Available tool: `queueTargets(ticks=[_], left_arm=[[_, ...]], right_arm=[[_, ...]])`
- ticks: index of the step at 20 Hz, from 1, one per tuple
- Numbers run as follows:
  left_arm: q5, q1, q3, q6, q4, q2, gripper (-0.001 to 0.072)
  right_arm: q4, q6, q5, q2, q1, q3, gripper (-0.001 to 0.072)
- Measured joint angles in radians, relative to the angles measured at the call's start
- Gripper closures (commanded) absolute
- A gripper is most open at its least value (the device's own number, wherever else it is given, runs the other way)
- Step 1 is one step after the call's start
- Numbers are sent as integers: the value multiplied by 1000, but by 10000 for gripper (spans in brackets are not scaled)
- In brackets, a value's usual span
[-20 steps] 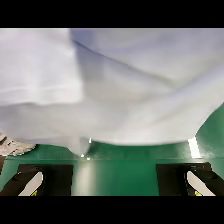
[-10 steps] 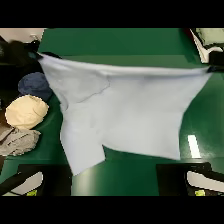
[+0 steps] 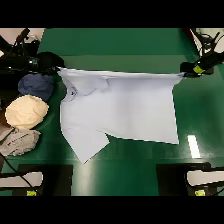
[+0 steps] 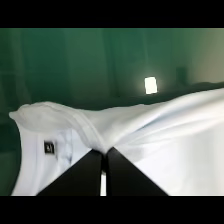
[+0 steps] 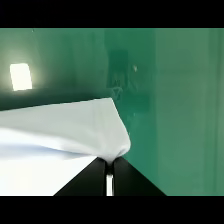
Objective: Fold the shirts.
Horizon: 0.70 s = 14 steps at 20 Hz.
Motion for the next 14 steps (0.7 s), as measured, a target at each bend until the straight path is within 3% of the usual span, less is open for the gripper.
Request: queueTargets(ticks=[3,6,14], left_arm=[[96,0,-2,7,-4,-35,684],[111,0,-2,33,15,-50,684],[-123,1,-65,29,216,-58,684]], right_arm=[[12,7,-74,-17,1,-5,700],[15,10,-49,-23,7,-8,700],[34,15,83,-25,48,-126,697]])
